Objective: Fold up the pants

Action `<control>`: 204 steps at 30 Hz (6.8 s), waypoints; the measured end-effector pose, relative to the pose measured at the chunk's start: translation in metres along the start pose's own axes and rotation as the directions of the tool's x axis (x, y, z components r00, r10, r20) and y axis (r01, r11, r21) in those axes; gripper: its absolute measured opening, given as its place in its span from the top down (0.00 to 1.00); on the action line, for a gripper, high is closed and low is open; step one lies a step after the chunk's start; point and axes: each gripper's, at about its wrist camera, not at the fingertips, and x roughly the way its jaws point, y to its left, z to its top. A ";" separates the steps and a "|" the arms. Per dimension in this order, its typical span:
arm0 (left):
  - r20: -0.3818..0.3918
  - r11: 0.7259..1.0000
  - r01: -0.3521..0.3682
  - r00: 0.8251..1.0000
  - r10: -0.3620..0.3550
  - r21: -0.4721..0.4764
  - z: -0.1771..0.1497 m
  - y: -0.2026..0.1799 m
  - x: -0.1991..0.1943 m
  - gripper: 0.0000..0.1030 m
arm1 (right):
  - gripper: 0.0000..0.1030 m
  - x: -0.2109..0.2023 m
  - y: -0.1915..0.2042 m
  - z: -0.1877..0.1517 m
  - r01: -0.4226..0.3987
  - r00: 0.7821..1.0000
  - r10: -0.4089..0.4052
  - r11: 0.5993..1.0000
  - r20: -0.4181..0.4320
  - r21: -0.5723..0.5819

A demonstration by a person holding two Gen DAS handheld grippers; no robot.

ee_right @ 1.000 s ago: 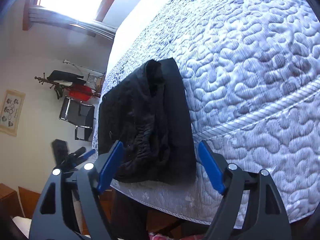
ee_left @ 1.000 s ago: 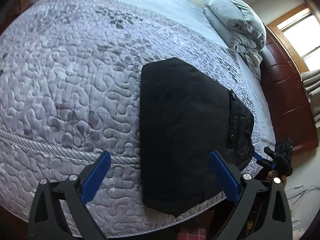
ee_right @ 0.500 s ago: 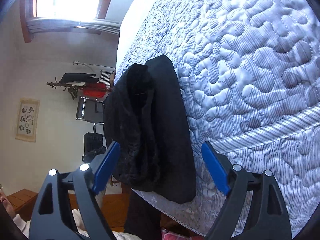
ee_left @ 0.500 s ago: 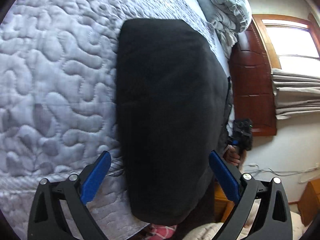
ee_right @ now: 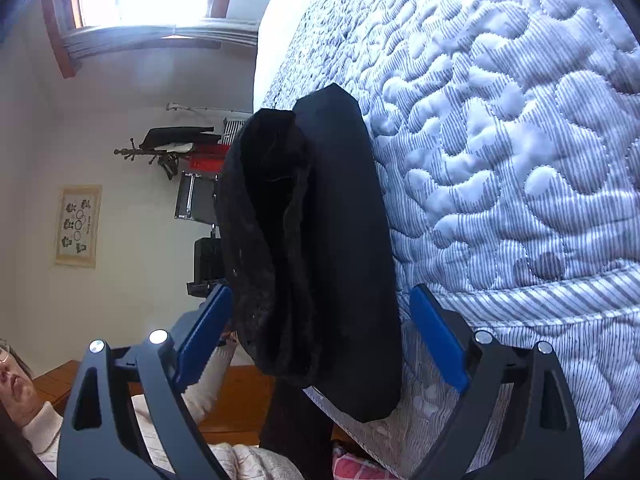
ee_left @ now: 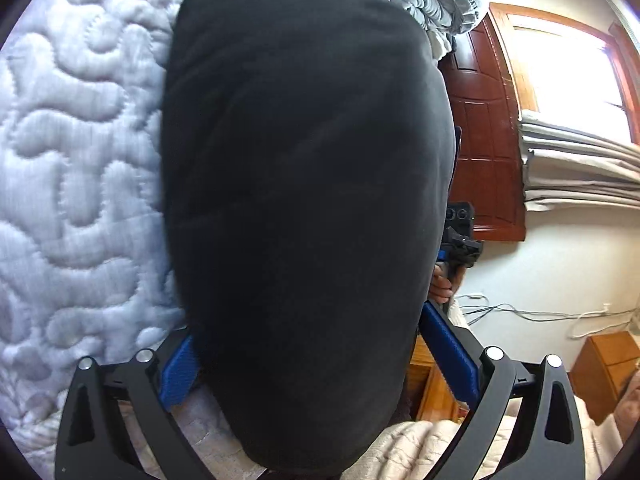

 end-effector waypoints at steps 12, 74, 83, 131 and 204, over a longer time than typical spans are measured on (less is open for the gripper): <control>-0.034 0.996 -0.044 0.999 0.041 -0.075 0.015 -0.007 0.023 0.04 | 0.09 0.031 0.006 0.025 0.004 0.993 -0.012 0.998 -0.115 -0.066; 0.318 0.999 -0.021 0.948 0.034 -0.044 0.187 -0.025 -0.035 0.66 | 0.66 0.111 0.107 0.238 0.086 0.996 -0.091 0.973 -0.011 -0.213; 0.319 0.999 -0.035 0.947 0.045 -0.035 0.197 -0.014 -0.035 0.62 | 0.62 0.105 0.063 0.257 0.077 0.997 -0.078 0.985 -0.003 -0.156; 0.522 0.838 -0.501 0.666 0.533 -0.217 -0.008 -0.010 -0.059 0.04 | 0.08 0.026 0.041 0.033 0.485 0.841 -0.461 0.874 0.283 -0.018; 0.623 0.528 -0.839 0.345 0.702 -0.130 -0.082 -0.188 -0.024 0.04 | 0.03 0.089 0.223 -0.072 0.882 0.460 -0.732 0.444 0.502 -0.161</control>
